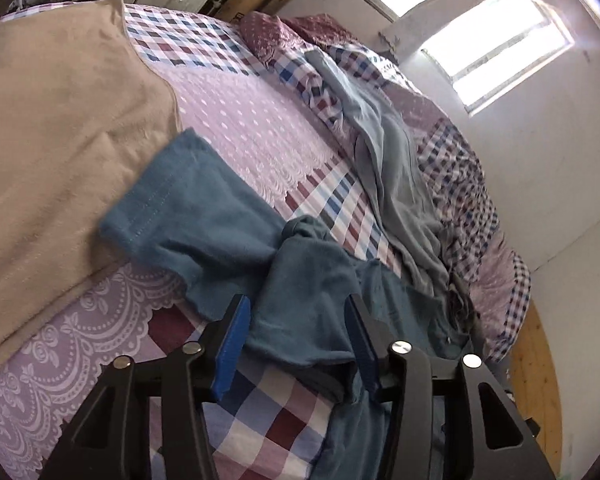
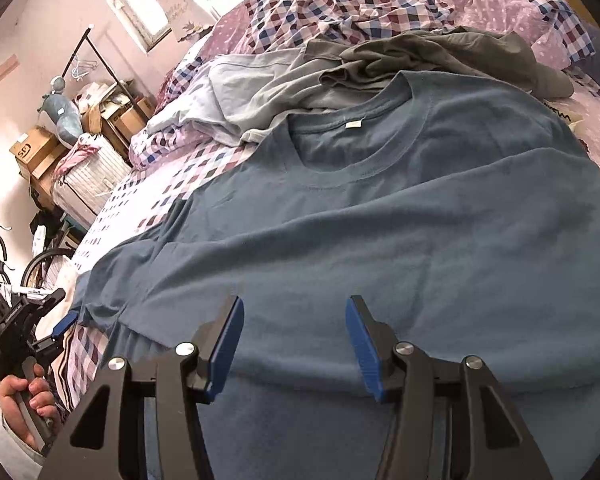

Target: Fold clothes

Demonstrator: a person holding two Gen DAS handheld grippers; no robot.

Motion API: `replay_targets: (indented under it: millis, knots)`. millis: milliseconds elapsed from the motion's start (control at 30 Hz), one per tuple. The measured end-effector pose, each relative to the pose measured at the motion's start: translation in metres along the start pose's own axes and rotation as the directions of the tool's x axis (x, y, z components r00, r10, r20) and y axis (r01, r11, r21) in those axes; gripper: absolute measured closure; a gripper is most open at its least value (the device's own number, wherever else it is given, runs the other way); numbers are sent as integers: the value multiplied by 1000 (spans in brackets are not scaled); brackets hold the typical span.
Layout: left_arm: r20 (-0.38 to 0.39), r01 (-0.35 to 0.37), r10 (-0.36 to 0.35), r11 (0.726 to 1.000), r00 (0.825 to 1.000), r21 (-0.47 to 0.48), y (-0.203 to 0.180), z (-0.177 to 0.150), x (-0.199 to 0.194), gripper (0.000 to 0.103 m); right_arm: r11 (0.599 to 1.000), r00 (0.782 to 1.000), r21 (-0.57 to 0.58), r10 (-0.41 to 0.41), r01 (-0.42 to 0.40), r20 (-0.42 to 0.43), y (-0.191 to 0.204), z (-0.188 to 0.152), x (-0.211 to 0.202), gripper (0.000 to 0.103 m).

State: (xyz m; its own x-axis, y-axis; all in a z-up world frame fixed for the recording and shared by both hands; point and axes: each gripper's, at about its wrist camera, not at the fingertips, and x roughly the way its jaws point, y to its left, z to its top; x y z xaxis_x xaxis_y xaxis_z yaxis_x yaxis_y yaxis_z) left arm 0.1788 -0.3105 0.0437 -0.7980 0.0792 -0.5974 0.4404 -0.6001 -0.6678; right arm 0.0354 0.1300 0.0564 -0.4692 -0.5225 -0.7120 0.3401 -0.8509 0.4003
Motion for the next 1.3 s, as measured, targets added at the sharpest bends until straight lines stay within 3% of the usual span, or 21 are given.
replay_targets:
  millis: [167,300,367,567,733,833,900,933,1133,1300]
  knots:
    - [-24,-13,14,1000,1000,22,-5,-3,6,58,1000,1000,-7,-1,1,-8,1,-1,2,47]
    - [-30,-51,51,999,998,11,0,-3,6,71,1000,1000,-6,1,-1,-11,1,-1,2,47]
    - [-33,-75,75,997,997,7,2,-2,7,83,1000,1000,-5,2,-2,-11,1,-1,2,47]
    - [-39,-138,138,990,990,-4,8,-5,6,82,1000,1000,1,10,-10,-9,-1,0,0,47]
    - [-58,-110,108,993,992,-30,11,-8,7,70,1000,1000,2,20,-20,-6,0,1,-1,47]
    - [-54,-113,112,994,992,-9,5,-9,8,70,1000,1000,2,22,-22,-10,0,1,-2,47]
    - [-40,-112,112,994,993,5,1,-8,6,82,1000,1000,4,21,-21,-13,-1,1,-1,47]
    - [-27,-112,113,993,993,20,-3,-7,4,95,1000,1000,5,20,-20,-14,-1,1,-1,47]
    - [52,-88,81,982,995,170,-49,-11,-3,97,1000,1000,11,14,-14,-19,-4,1,-1,47]
    - [86,-52,24,936,996,348,-105,-25,1,97,1000,1000,11,11,-11,-25,-5,0,-2,47]
